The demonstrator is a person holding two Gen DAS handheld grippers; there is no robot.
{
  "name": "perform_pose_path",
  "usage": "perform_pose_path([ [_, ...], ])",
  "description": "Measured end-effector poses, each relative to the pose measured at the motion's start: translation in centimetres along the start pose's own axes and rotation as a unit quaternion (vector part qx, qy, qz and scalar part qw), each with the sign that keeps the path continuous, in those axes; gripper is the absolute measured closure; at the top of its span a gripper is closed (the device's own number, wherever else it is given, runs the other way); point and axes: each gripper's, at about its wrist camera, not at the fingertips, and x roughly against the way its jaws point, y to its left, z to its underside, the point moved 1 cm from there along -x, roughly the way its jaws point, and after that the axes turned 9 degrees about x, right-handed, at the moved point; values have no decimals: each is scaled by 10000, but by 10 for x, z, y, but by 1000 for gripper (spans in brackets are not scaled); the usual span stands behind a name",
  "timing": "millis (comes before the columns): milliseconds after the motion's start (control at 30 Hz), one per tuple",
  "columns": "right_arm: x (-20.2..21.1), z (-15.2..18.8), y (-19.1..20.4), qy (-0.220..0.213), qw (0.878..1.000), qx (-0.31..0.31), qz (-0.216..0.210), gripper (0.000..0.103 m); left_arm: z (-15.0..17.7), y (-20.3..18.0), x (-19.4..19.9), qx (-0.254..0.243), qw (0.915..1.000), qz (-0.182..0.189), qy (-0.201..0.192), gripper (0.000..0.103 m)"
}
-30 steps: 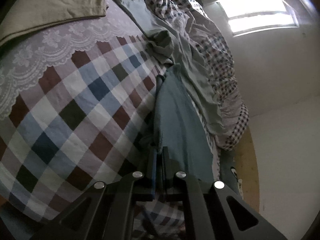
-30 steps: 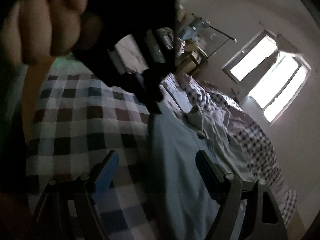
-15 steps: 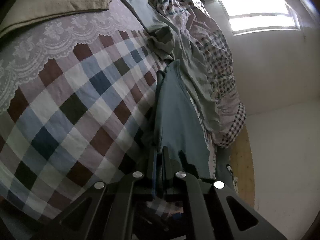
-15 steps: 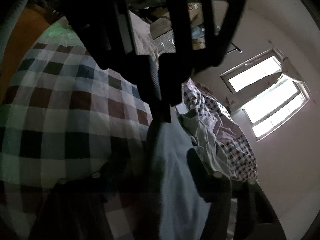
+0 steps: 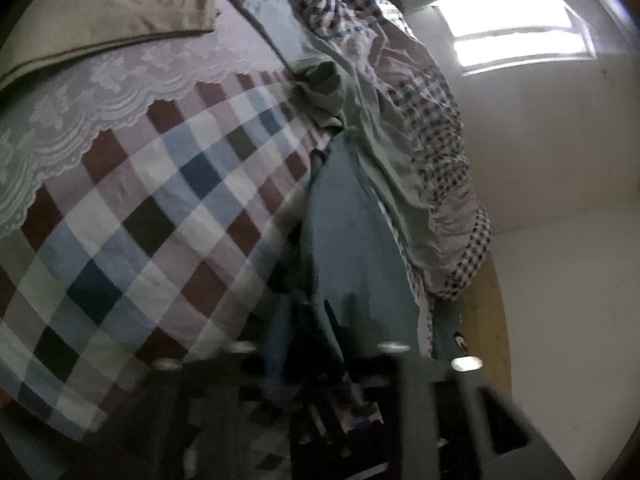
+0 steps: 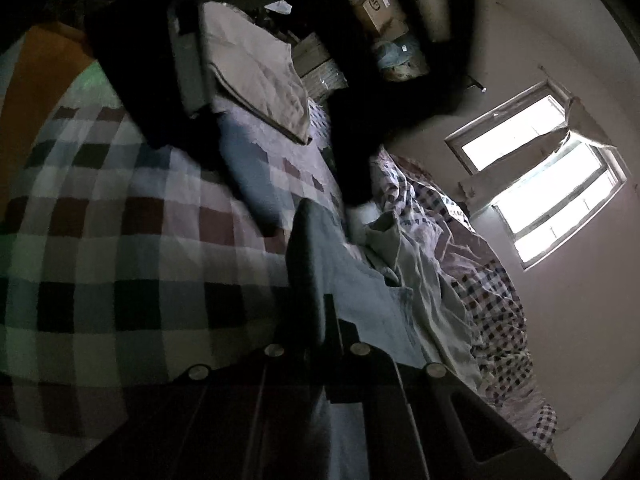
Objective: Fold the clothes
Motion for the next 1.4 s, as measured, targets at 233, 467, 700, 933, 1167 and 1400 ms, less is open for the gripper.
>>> perform_pose_path([
  [233, 3, 3, -19, -79, 9995, -256, -158, 101, -5, -6, -21, -7, 9996, 103, 264, 43],
  [467, 10, 4, -31, -287, 9984, -388, -300, 101, -15, -19, -44, -216, 9989, 56, 407, 43],
  [700, 10, 3, -35, -407, 9969, -437, -507, 101, -20, -24, -62, -362, 9981, -90, 498, 43],
  [933, 10, 2, -40, -440, 9963, -483, -562, 101, -23, -28, -69, -436, 9980, -103, 446, 44],
  [1167, 11, 0, -41, -468, 9960, -473, -604, 101, -24, -29, -73, -483, 9978, -159, 424, 44],
  [1400, 10, -1, -45, -439, 9962, -478, -576, 101, -19, -32, -74, -537, 9974, -222, 421, 45],
])
